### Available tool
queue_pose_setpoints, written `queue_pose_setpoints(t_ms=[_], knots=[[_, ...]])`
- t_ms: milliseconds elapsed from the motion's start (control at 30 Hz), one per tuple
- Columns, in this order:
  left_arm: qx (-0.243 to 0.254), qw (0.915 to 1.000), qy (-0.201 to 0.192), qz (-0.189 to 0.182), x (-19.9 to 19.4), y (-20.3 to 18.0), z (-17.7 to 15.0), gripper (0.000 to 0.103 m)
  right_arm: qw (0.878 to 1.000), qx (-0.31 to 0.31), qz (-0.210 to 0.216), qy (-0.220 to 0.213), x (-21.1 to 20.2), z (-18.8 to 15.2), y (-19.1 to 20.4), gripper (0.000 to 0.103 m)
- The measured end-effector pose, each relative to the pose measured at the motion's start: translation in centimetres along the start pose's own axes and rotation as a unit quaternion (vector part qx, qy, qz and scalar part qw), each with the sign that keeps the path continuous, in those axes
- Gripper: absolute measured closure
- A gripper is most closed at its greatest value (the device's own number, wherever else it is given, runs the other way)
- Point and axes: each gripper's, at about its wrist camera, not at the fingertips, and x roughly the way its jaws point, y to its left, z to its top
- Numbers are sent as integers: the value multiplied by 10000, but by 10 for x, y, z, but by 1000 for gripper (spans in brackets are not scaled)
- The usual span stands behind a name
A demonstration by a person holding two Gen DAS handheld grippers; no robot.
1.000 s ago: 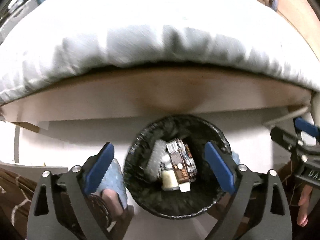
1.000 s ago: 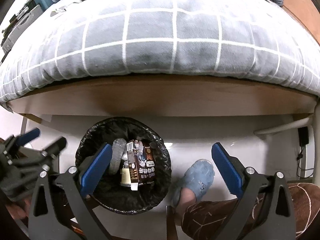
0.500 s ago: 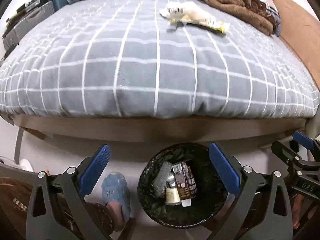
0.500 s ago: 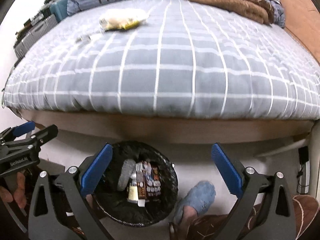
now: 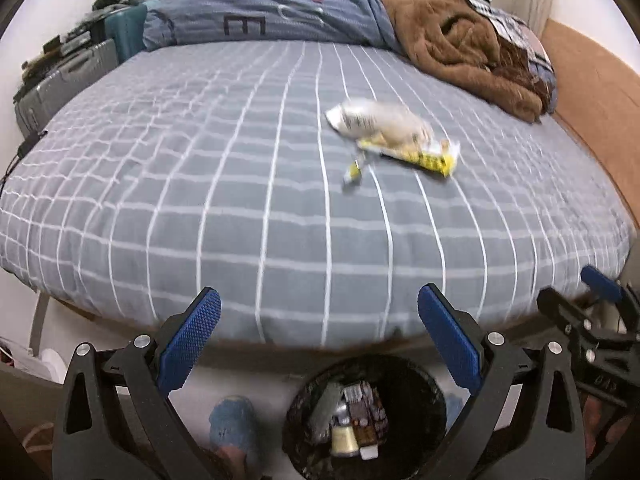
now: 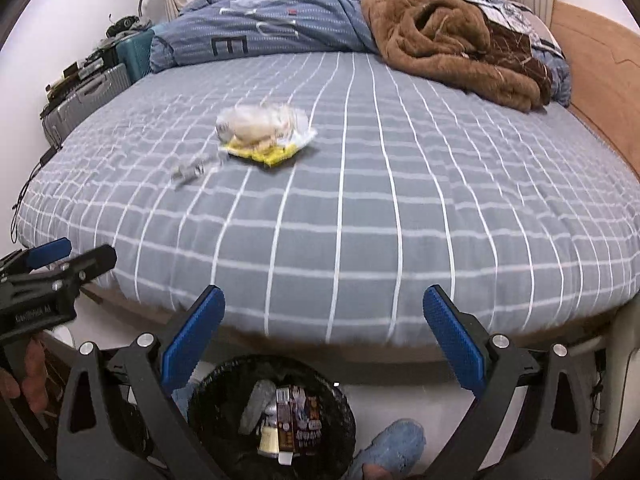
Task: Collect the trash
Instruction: 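Move both tools back toward the white bag and yellow wrapper on the bed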
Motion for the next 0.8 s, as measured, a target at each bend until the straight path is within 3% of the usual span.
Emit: queue_pose_setpoints(t_ms=[367, 800], knots=[[38, 9997, -244, 15, 9, -1, 39, 6, 9993, -98, -47, -351, 12, 45, 5, 7], [-46, 9996, -292, 47, 45, 12, 92, 6, 9996, 96, -100, -244, 48, 73, -18, 7]])
